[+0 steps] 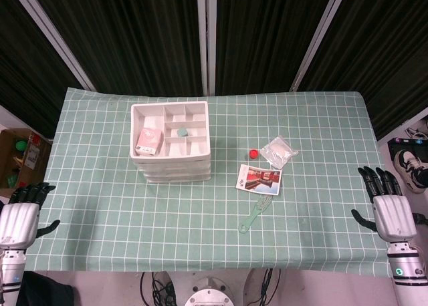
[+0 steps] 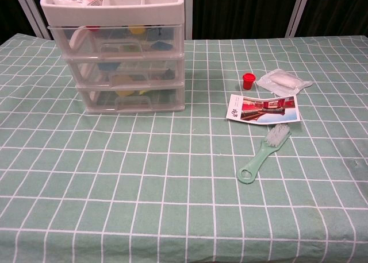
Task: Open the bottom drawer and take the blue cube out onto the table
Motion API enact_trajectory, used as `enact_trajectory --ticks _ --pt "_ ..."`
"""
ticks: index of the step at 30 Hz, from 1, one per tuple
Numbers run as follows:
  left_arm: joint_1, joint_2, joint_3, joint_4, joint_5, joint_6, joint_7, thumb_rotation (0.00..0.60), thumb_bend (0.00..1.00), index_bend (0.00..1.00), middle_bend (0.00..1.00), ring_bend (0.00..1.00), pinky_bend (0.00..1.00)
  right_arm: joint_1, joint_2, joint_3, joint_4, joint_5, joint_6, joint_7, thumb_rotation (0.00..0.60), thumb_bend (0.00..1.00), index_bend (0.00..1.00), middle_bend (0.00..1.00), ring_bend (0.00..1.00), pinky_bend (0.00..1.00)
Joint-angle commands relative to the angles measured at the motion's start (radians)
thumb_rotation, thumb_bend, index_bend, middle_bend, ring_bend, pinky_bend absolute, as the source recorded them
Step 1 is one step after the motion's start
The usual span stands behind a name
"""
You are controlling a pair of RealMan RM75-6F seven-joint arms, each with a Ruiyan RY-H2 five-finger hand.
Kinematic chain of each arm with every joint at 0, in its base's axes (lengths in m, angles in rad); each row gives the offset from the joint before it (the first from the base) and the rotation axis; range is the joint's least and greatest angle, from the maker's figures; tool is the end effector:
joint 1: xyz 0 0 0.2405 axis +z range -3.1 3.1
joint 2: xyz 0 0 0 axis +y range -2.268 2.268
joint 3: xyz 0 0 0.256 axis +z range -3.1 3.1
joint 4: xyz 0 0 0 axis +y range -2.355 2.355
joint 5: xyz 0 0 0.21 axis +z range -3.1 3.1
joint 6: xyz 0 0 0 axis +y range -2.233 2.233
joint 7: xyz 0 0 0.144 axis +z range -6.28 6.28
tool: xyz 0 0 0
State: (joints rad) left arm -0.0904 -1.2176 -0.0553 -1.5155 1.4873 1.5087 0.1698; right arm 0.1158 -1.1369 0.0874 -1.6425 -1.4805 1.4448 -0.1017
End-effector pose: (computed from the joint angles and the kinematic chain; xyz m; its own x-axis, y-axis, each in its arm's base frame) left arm -0.3199 0.1847 0.1406 0.5412 -0.0278 0.8404 0.8408 0.0081 -0.5412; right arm -0.2987 -0.1975 0.1515 0.4395 0.0041 0.8982 -0.8979 -0.0246 0.4395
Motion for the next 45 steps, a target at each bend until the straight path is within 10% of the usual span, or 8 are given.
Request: enact_trajectory --ticks 1,16,22,35,45 --pt "0.000 -0.004 -0.001 0.003 0.002 0.005 -0.003 0.600 0.05 0.24 0.20 0.18 0.20 0.005 0.000 0.003 -0.006 0.003 -0.004 -0.010 0.600 0.12 0.00 0.07 0.00 0.07" --pt "0.022 0.008 0.012 -0.013 0.033 0.051 -0.012 0.600 0.05 0.24 0.20 0.18 0.20 0.074 0.016 -0.027 -0.090 -0.120 -0.075 0.184 0.600 0.16 0.00 0.11 0.00 0.07" --pt "0.028 0.014 0.017 -0.016 0.051 0.067 -0.018 0.600 0.05 0.24 0.20 0.18 0.20 0.209 -0.039 -0.010 -0.178 -0.170 -0.221 0.315 0.600 0.23 0.00 0.23 0.10 0.24" --pt "0.025 0.017 0.027 -0.005 0.062 0.050 -0.041 0.600 0.05 0.24 0.21 0.18 0.20 0.503 -0.344 0.115 -0.164 0.193 -0.669 0.552 0.600 0.42 0.01 0.62 0.62 0.75" --pt "0.029 0.019 0.026 0.007 0.052 0.047 -0.067 0.600 0.05 0.24 0.20 0.18 0.20 0.632 -0.553 0.227 0.016 0.414 -0.884 0.772 0.600 0.49 0.00 0.67 0.70 0.83"
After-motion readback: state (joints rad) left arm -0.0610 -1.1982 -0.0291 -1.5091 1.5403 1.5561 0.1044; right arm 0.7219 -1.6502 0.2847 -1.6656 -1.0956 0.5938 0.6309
